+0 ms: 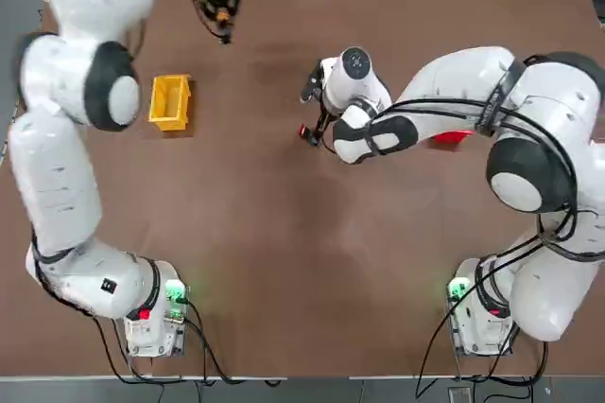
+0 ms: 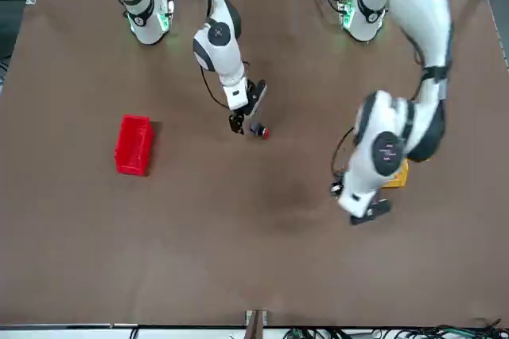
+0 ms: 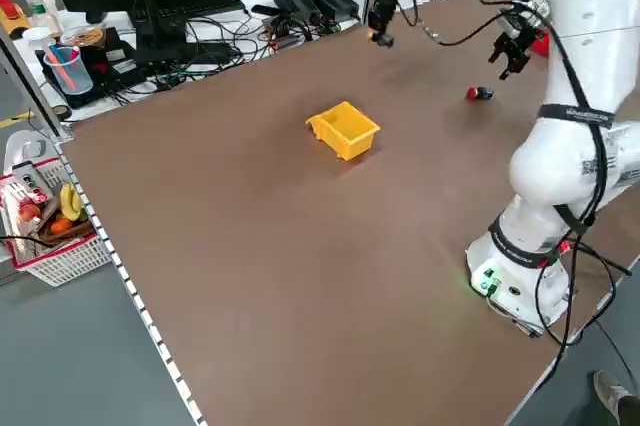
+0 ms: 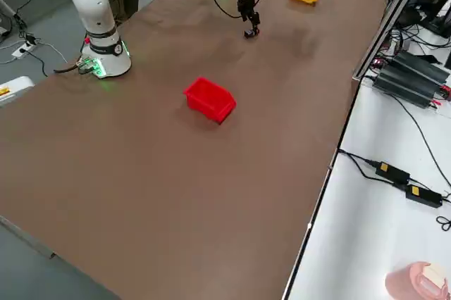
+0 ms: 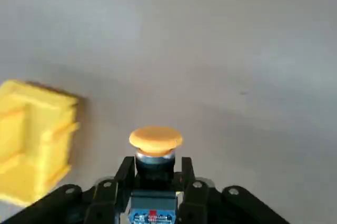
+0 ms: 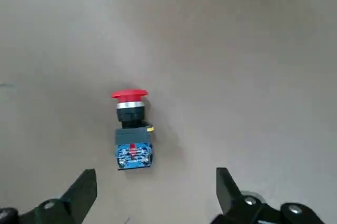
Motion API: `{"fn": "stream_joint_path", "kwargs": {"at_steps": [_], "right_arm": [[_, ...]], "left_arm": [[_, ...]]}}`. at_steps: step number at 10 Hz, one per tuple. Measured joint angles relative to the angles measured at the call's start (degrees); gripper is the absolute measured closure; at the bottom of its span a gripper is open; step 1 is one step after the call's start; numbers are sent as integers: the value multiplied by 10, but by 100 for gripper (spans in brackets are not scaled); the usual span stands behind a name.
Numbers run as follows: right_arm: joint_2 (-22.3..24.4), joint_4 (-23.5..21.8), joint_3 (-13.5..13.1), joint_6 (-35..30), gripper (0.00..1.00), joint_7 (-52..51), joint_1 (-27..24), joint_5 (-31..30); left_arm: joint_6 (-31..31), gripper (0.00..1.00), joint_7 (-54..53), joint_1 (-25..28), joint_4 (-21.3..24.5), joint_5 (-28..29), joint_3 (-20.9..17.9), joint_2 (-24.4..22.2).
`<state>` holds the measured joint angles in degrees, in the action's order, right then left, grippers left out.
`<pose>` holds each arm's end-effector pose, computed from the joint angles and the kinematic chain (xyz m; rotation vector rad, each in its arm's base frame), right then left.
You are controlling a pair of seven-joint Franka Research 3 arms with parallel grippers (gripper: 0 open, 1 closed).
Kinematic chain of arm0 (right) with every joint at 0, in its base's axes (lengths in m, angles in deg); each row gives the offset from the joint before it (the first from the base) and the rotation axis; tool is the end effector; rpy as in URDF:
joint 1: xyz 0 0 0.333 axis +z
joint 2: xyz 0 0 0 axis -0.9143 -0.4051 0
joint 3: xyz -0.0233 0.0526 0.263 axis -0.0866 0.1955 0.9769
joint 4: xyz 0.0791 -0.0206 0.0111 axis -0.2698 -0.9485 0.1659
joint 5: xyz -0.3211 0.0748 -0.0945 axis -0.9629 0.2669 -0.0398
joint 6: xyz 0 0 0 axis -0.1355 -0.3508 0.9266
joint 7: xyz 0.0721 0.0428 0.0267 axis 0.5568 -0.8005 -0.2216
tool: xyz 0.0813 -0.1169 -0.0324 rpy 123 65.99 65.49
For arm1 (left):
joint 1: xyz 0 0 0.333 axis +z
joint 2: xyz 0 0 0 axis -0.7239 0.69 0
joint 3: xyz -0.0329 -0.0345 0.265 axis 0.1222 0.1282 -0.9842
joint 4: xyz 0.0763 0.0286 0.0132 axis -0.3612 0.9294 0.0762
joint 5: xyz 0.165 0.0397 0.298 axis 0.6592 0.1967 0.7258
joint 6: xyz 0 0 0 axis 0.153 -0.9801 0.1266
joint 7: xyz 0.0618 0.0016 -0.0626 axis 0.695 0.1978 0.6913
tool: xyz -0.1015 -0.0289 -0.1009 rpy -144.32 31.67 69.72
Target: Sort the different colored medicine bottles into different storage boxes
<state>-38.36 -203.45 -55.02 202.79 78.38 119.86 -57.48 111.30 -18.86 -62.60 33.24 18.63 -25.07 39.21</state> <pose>0.3730 0.4375 0.1970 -2.6516 -1.4907 -0.4048 0.5864 -0.1714 0.3092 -3.0345 -0.4647 0.1371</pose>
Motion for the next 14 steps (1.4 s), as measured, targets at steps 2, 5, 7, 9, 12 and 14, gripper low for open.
{"fn": "stream_joint_path", "kwargs": {"at_steps": [2, 5, 7, 9, 12, 14], "right_arm": [[-44, 39, -37, 6, 0, 28, 49, 0], [-73, 68, -48, 5, 0, 44, 67, 0], [-85, 71, -49, 6, 0, 45, 69, 0], [-91, 71, -49, 7, 0, 54, 79, 0], [-93, 69, -50, 17, 0, 65, 85, 0], [-102, 63, -51, 41, 1, 71, 85, 0]], "left_arm": [[51, 59, -41, 52, 157, 5, -1, -94], [106, 59, -140, 131, 304, 14, -1, -165], [160, 59, -148, 142, 343, 34, -1, -163], [211, 59, -148, 148, 372, 55, 0, -152], [224, 46, -163, 153, 374, 62, 2, -136], [225, 20, -175, 153, 365, 62, 2, -136]]}}
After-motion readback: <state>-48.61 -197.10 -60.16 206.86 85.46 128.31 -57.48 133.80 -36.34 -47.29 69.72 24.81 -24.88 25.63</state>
